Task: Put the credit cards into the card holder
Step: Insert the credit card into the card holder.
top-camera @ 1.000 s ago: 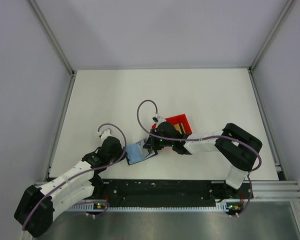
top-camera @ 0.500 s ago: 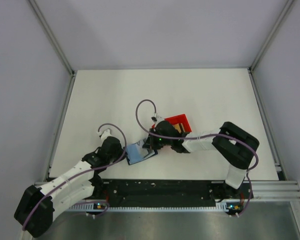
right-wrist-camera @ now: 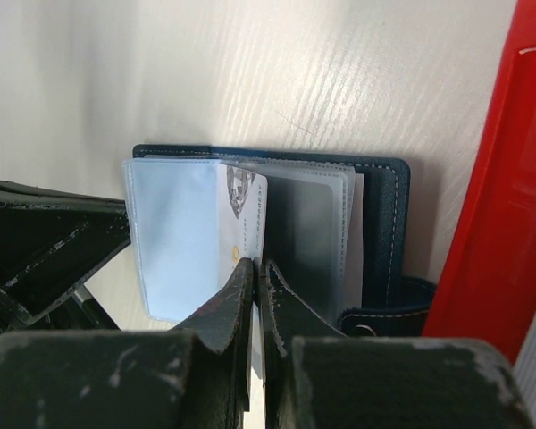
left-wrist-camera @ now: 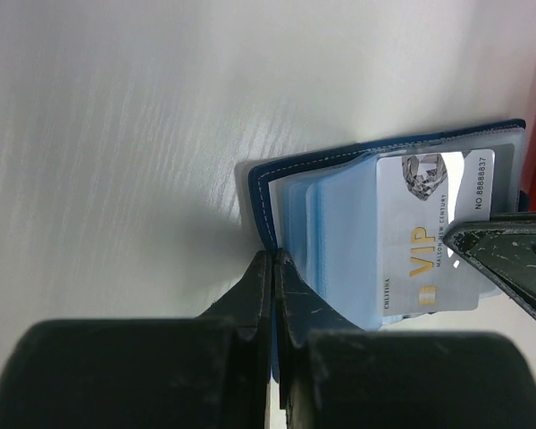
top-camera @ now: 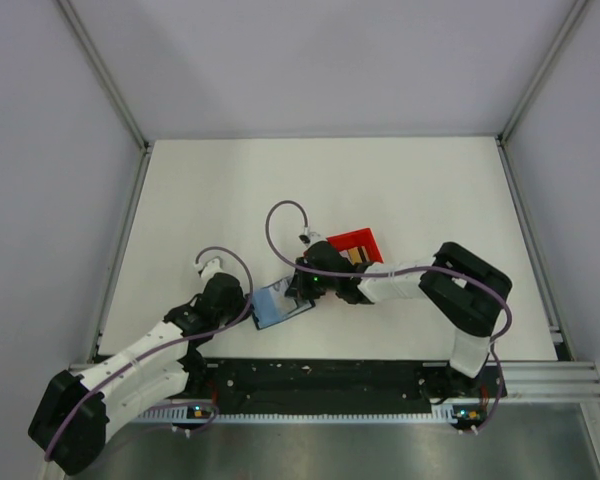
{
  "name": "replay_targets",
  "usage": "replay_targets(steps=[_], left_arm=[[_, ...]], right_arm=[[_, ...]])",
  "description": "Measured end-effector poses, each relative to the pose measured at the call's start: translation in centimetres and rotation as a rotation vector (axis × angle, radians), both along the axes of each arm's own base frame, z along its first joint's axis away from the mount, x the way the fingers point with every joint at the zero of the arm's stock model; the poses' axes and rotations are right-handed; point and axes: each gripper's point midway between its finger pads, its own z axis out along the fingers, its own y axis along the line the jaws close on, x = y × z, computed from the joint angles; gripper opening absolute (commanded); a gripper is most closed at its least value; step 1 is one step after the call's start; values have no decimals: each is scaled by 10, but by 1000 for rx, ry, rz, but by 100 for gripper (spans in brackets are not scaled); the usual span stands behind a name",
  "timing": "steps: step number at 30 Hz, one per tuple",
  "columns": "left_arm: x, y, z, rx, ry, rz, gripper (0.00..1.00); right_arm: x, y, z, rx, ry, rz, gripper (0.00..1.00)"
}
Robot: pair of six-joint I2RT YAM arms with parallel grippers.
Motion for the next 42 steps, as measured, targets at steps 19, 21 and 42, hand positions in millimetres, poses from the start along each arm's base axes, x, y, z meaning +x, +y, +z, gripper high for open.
replay_targets(steps=[19,21,42], left_arm=[[1,3,-1,14,0,16,0],[1,3,-1,13,0,20,0],[2,2,-1,9,-2,17,0]], right_arm=[[-12,5,-3,16,54,-11,0],[-14,5,-3,16,59,-10,0],[-26,27,-8,66,145,28,0]])
